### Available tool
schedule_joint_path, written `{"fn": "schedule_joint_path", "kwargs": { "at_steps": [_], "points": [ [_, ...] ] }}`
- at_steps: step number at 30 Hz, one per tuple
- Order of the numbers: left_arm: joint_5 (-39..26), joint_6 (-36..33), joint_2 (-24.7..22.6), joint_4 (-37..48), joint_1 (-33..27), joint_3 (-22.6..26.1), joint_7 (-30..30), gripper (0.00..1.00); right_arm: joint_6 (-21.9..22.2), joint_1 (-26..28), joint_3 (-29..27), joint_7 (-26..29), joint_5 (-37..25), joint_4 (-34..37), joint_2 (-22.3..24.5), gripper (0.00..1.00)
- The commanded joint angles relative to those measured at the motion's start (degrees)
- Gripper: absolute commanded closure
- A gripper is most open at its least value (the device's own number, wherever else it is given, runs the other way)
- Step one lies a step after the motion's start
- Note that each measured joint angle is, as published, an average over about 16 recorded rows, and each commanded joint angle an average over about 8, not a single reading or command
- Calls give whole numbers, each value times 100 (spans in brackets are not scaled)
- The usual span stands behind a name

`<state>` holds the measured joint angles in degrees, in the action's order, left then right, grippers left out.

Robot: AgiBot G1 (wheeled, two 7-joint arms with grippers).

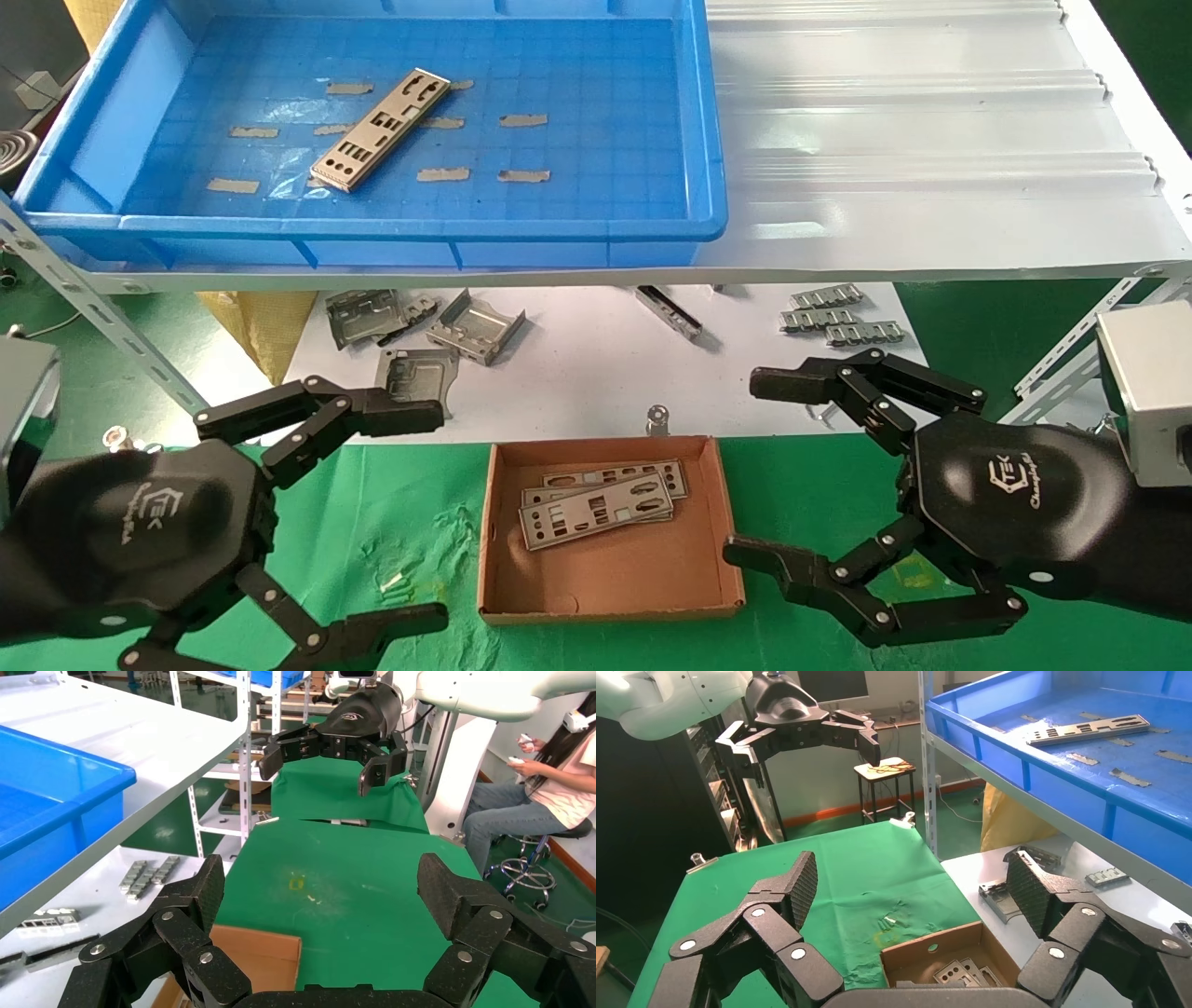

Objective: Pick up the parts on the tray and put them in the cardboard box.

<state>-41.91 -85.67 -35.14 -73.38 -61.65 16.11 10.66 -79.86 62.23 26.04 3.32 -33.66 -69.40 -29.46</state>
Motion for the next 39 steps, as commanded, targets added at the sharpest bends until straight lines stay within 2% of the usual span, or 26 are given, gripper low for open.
{"fn": "schedule_joint_path", "kwargs": {
  "at_steps": [1, 39],
  "points": [
    [0, 0, 0, 0, 0, 0, 0, 0, 0, 0, 0, 0, 0, 0, 0, 0],
    [0, 0, 0, 0, 0, 0, 0, 0, 0, 0, 0, 0, 0, 0, 0, 0]
  ]
}}
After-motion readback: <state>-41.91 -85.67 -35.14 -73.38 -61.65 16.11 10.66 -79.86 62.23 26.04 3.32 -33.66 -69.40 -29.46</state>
